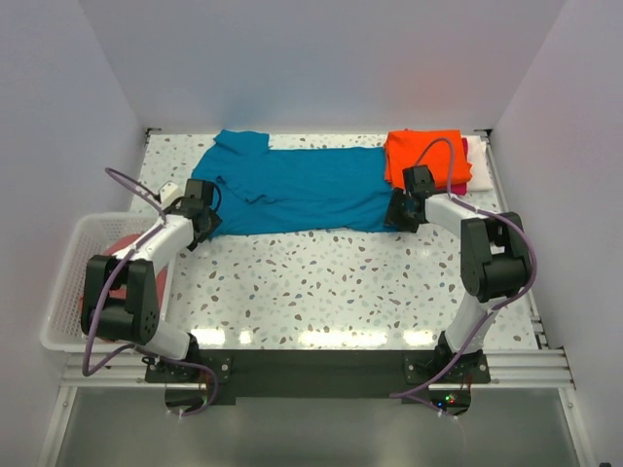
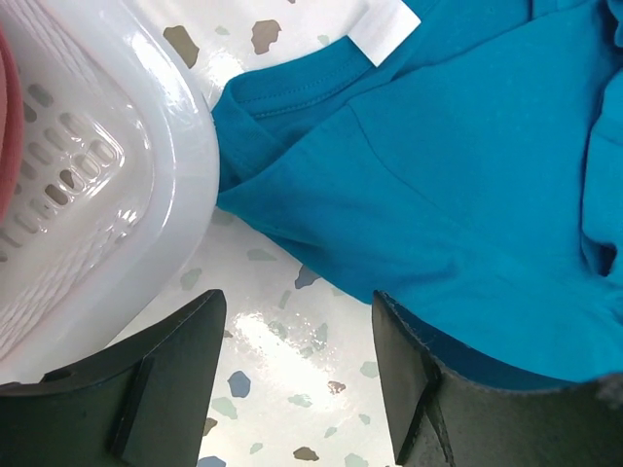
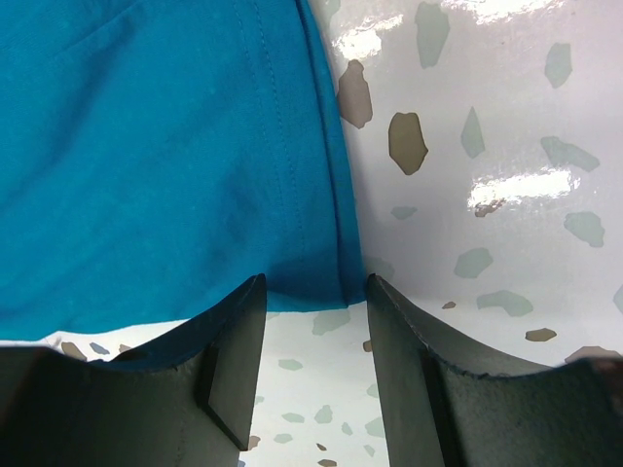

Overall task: Fold and stack the t-shirts
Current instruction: Fold the tshirt

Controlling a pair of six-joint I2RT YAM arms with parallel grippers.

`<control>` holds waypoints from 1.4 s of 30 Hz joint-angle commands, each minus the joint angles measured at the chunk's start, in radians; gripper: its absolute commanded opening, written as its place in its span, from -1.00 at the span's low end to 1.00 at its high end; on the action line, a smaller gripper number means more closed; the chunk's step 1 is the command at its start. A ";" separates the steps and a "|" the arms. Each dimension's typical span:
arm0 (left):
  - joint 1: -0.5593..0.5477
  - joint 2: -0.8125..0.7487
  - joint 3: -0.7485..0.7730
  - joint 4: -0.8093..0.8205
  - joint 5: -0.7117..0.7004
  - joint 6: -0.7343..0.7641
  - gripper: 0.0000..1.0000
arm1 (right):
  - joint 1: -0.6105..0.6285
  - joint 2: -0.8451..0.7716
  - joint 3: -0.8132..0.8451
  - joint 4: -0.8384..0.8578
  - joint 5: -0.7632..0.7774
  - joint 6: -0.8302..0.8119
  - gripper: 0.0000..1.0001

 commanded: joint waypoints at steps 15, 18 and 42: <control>-0.112 0.115 0.131 -0.128 -0.242 -0.039 0.32 | 0.003 -0.046 0.013 0.023 -0.004 0.001 -0.02; -0.112 0.116 0.134 -0.131 -0.236 -0.056 0.34 | 0.003 -0.045 0.016 0.018 -0.007 0.000 -0.03; -0.195 0.220 0.251 -0.221 -0.385 -0.054 0.41 | 0.005 -0.046 0.019 0.022 -0.008 -0.002 -0.06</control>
